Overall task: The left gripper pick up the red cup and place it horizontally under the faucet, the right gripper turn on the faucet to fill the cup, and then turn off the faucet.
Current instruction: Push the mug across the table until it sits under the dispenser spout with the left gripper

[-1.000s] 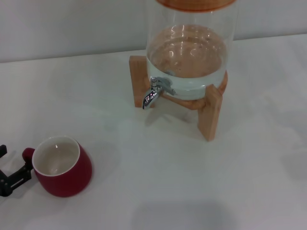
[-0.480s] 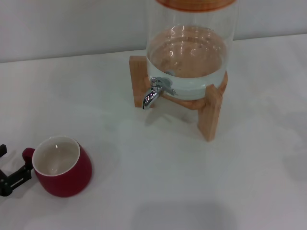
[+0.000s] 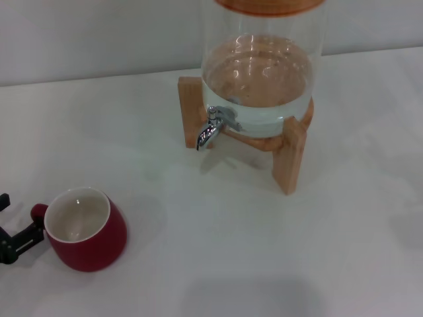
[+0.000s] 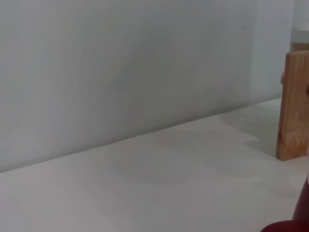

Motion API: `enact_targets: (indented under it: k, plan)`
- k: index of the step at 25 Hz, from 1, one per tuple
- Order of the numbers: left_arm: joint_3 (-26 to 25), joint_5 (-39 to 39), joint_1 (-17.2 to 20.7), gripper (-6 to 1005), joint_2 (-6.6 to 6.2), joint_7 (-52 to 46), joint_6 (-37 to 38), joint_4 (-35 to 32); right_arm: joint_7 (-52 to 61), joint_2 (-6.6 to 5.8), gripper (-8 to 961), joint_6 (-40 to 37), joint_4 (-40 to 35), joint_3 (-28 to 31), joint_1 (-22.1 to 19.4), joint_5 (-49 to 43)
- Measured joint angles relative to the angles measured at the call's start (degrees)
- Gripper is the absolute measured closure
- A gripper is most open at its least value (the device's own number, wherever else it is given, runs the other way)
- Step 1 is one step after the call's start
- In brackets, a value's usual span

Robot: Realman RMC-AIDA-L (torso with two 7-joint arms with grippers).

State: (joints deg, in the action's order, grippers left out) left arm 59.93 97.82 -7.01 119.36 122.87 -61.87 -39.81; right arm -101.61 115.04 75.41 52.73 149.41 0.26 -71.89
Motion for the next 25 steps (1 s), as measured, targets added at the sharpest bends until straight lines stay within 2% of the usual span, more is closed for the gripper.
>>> enact_targets:
  k: [11,17,25]
  plan:
    - [0.01,-0.01,-0.39,156,-0.07,0.02,0.16,0.21,-0.09,0.00,231,0.00,0.00,0.09,0.02,0.00]
    - [0.18,-1.46,-0.37,261,-0.06,0.48,-0.44,0.01,-0.16,0.00,231,0.00,0.00,0.09,0.02,0.11]
    - [0.89,-1.76,-0.45,604,-0.09,0.53,-0.35,-0.01,-0.12,0.00,231,0.00,0.00,0.09,0.10,0.16]
